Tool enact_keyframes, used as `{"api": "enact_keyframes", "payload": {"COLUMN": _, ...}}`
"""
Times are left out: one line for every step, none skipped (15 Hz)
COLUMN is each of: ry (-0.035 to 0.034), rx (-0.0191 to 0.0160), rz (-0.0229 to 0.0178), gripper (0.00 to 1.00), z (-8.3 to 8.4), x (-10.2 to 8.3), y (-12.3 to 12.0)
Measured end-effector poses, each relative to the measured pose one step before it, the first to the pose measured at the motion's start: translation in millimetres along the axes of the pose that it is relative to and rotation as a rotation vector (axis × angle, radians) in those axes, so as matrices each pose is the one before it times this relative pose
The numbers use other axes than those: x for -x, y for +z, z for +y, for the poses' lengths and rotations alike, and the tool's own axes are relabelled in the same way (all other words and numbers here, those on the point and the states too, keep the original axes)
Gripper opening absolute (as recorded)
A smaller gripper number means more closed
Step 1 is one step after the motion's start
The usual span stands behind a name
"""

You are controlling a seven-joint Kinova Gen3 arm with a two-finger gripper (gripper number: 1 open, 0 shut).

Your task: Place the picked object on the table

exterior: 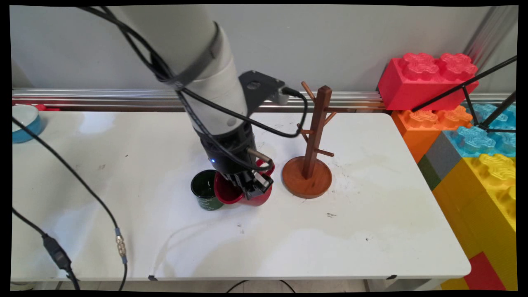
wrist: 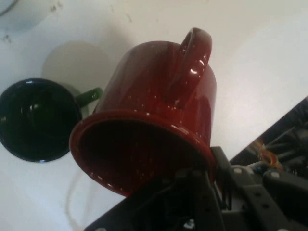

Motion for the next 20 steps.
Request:
{"api": "enact_keyframes", "payload": {"ry": 0.00055, "rx": -0.00823, "rz": -0.01646, "gripper": 0.0, "z": 2.95, "x": -2.88, "y": 2.4}}
{"api": "enact_keyframes", "payload": {"ry": 0.00091, "rx": -0.00917, "rz": -0.01961, "gripper": 0.0, "z": 3.51, "x": -3.2, "y": 2.9}}
{"api": "enact_keyframes", "payload": {"ry": 0.00099, "rx": -0.01012, "rz": -0.02041, "gripper": 0.0, "z": 3.12, "x": -3.15, "y": 2.8}}
{"api": "enact_keyframes", "payload": {"ry": 0.00017, "rx": -0.00703, "rz": -0.01799, "gripper": 0.0, "z": 2.84, "x": -2.58, "y": 2.33}}
{"api": "enact_keyframes", "payload": {"ry": -0.00071, "rx": -0.00629, "rz": -0.02097, "gripper": 0.0, "z": 3.46, "x": -2.77, "y": 2.77}}
{"api": "enact_keyframes", "payload": {"ry": -0.0005, "rx": -0.00355, "rz": -0.01939, "gripper": 0.0, "z": 3.82, "x": -3.36, "y": 2.98}}
{"api": "enact_keyframes", "payload": {"ry": -0.00056, "rx": -0.00332, "rz": -0.01533, "gripper": 0.0, "z": 2.78, "x": -3.31, "y": 2.65}}
{"api": "enact_keyframes", "payload": {"ry": -0.0004, "rx": -0.00334, "rz": -0.01668, "gripper": 0.0, "z": 3.09, "x": -4.08, "y": 3.12}}
{"api": "enact_keyframes", "payload": {"ry": -0.00097, "rx": -0.00266, "rz": -0.01568, "gripper": 0.0, "z": 2.75, "x": -4.48, "y": 3.22}}
{"api": "enact_keyframes", "payload": {"ry": -0.00046, "rx": -0.002, "rz": -0.0124, "gripper": 0.0, "z": 2.22, "x": -4.04, "y": 2.81}}
{"api": "enact_keyframes", "payload": {"ry": -0.00149, "rx": -0.00293, "rz": -0.01634, "gripper": 0.0, "z": 2.59, "x": -5.47, "y": 3.97}}
{"api": "enact_keyframes", "payload": {"ry": -0.00192, "rx": -0.00257, "rz": -0.00991, "gripper": 0.0, "z": 1.4, "x": -3.51, "y": 2.43}}
{"api": "enact_keyframes", "payload": {"ry": -0.0045, "rx": -0.00471, "rz": -0.01483, "gripper": 0.0, "z": 1.69, "x": -5.48, "y": 4.13}}
{"api": "enact_keyframes", "payload": {"ry": -0.00411, "rx": -0.00407, "rz": -0.01041, "gripper": 0.0, "z": 0.95, "x": -3.95, "y": 3.2}}
{"api": "enact_keyframes", "payload": {"ry": -0.00572, "rx": -0.00446, "rz": -0.01143, "gripper": 0.0, "z": 0.94, "x": -4.46, "y": 3.89}}
{"api": "enact_keyframes", "payload": {"ry": -0.00475, "rx": -0.00381, "rz": -0.00943, "gripper": 0.0, "z": 0.61, "x": -3.59, "y": 3.24}}
{"api": "enact_keyframes", "payload": {"ry": -0.0045, "rx": -0.00445, "rz": -0.00993, "gripper": 0.0, "z": 0.29, "x": -3.92, "y": 4.08}}
{"api": "enact_keyframes", "payload": {"ry": -0.00392, "rx": -0.00576, "rz": -0.00966, "gripper": 0.0, "z": 0.02, "x": -3.73, "y": 4.06}}
{"api": "enact_keyframes", "payload": {"ry": -0.00332, "rx": -0.00437, "rz": -0.00803, "gripper": 0.0, "z": 0.07, "x": -2.95, "y": 3.3}}
{"api": "enact_keyframes", "payload": {"ry": -0.00477, "rx": -0.00585, "rz": -0.00998, "gripper": 0.0, "z": -0.04, "x": -3.12, "y": 3.74}}
